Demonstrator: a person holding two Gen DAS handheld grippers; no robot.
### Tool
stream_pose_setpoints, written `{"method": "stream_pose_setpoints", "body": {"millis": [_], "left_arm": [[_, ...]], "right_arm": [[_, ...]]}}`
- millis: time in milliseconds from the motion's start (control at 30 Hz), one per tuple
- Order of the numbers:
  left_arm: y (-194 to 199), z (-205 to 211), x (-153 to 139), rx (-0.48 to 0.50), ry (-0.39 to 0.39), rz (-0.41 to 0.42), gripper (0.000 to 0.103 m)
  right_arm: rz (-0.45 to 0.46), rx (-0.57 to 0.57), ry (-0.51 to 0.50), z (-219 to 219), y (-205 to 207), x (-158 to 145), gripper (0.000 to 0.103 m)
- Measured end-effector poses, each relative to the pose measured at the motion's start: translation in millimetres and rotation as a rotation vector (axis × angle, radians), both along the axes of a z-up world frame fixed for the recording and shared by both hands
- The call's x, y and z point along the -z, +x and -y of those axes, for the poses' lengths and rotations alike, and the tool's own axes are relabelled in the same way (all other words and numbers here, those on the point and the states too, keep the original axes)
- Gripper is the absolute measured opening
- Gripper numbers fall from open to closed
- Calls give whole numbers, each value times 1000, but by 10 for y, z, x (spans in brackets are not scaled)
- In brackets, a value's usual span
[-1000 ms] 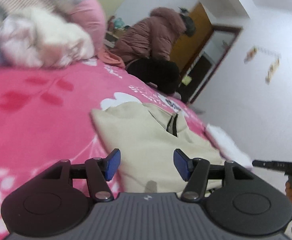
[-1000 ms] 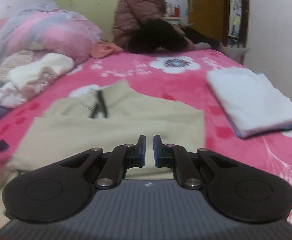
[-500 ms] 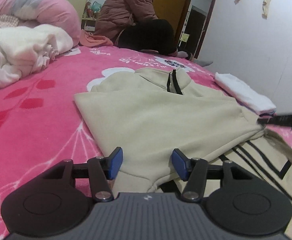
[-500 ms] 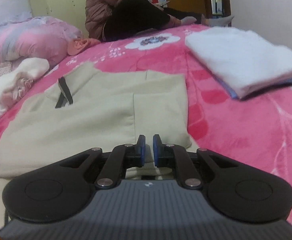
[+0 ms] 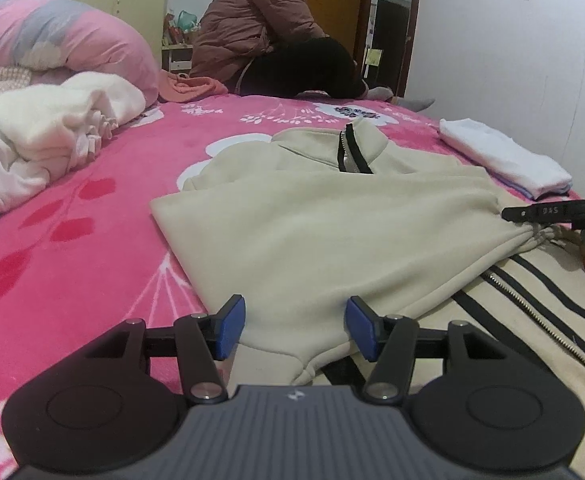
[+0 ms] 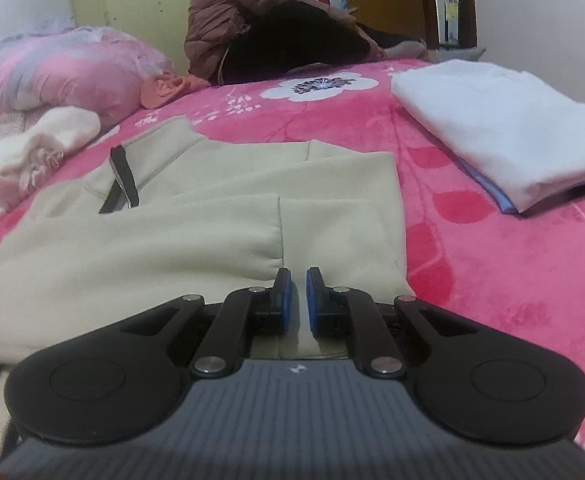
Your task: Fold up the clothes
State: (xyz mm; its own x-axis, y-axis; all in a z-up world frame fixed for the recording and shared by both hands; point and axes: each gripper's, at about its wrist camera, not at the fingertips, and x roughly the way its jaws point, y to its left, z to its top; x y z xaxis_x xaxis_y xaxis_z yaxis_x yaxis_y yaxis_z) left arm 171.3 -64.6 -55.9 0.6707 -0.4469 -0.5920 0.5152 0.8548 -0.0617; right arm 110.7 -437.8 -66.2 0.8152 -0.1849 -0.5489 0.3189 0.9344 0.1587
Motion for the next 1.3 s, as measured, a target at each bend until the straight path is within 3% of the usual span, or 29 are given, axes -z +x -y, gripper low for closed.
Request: {"method": "stream_pose_setpoints", "body": {"millis": [100, 300, 400, 533, 700, 1000, 1167, 1300], "left_arm": [[-19, 21, -99, -23, 20, 18, 58], [182, 23, -377, -58, -27, 85, 58], [477, 69, -319, -97, -39, 25, 58], [801, 62, 5, -170, -17, -86, 59], [833, -73, 123, -191, -85, -105, 65], [823, -72, 145, -192, -82, -97, 66], [815, -52, 146, -192, -69, -90, 66], [813, -51, 149, -192, -65, -86, 66]], "right_arm": [[4, 1, 2, 7, -6, 6, 6], [17, 0, 18, 37, -13, 23, 6], [21, 0, 22, 45, -10, 27, 6], [22, -1, 24, 46, -8, 29, 6], [24, -2, 30, 56, -13, 30, 6], [32, 15, 43, 71, -56, -92, 7], [100, -1, -13, -30, -79, -365, 8], [75, -72, -103, -176, 126, -407, 8]]}}
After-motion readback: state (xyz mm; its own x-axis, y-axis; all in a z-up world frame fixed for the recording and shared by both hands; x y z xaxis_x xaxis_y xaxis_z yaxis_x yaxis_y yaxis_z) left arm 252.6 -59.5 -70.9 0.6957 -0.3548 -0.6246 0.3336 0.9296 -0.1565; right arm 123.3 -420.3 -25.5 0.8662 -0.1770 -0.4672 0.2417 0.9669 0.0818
